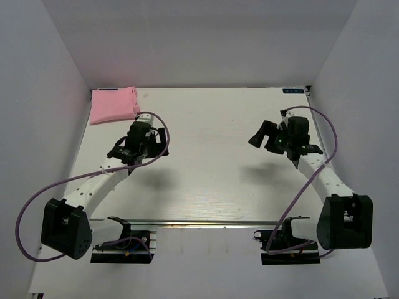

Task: Fold and stack the t-shirts
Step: Put the neatly folded tshirt into the corner of the board with the left arm

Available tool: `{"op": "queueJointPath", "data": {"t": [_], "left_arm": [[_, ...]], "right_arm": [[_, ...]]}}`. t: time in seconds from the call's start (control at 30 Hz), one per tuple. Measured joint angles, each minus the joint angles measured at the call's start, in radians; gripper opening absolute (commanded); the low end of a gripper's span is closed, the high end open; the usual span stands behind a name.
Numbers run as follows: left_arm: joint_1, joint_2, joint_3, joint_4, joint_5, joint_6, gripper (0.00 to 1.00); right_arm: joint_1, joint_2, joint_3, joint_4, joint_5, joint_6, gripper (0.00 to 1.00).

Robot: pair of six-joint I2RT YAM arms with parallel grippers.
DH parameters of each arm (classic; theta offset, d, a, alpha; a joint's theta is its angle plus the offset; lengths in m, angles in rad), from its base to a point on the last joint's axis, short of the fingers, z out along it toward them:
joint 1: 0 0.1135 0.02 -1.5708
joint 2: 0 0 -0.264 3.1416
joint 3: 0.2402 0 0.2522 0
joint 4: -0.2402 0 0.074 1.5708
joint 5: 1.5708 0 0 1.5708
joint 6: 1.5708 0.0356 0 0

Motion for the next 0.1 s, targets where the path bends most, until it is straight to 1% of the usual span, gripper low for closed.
{"op": "queueJointPath", "data": {"t": [0.1], "left_arm": [[-0.024,-0.015,-0.007,-0.003,-0.038,-0.005,1.0]], "right_arm": [[0.0,-0.036,-0.014,0.012,-0.002,0.0,0.9]]}}
